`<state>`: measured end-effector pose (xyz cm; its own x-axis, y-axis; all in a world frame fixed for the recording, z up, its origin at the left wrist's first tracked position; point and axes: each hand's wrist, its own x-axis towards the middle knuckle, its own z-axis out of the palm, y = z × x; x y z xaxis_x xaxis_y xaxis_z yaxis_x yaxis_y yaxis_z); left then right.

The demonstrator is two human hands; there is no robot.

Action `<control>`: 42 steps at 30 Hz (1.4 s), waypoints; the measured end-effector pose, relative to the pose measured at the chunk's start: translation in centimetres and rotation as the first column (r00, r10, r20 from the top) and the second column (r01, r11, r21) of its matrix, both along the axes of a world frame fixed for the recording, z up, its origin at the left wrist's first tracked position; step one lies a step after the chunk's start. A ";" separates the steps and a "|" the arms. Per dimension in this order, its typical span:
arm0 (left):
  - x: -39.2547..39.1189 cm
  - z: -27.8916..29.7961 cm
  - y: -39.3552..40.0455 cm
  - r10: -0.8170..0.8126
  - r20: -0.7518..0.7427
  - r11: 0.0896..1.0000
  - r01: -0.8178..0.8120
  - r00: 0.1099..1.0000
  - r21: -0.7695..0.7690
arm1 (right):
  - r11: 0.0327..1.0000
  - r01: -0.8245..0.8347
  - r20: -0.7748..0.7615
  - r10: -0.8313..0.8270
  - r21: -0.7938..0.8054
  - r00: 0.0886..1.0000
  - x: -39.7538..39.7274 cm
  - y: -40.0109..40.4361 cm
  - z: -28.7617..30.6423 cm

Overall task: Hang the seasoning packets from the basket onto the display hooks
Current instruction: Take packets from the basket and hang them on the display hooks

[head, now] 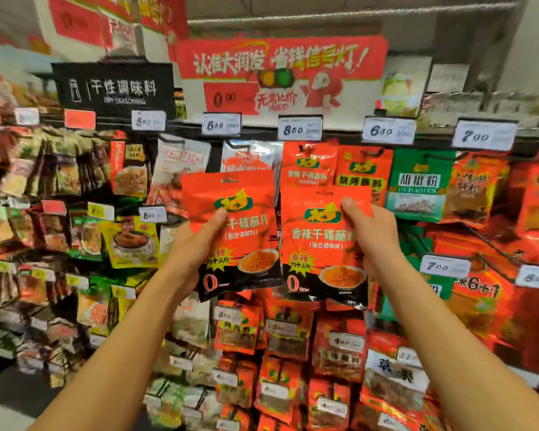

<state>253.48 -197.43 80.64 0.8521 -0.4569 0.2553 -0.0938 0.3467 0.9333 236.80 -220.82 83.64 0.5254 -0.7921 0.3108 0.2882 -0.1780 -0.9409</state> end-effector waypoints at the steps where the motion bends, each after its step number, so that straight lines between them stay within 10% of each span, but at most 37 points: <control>1: 0.6 0.1 0.0 -0.003 0.021 1.000 0.003 1.000 0.005 | 1.000 0.019 -0.001 -0.019 -0.014 1.000 0.5 0.0 0.4; 31: 6.2 4.9 -8.0 -0.228 0.076 0.974 0.226 0.971 0.029 | 0.849 0.428 -0.069 -0.469 -0.310 0.880 11.6 -2.4 7.8; 42: 5.7 6.2 -11.6 -0.209 0.085 0.977 0.205 0.974 0.053 | 0.944 0.264 -0.072 -0.282 -0.197 0.957 11.2 -4.3 6.6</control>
<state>259.21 -209.00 86.83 0.7127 -0.6332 0.3020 -0.1081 0.3262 0.9391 247.96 -225.07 90.25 0.3324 -0.8434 0.4222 0.1124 -0.4090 -0.9056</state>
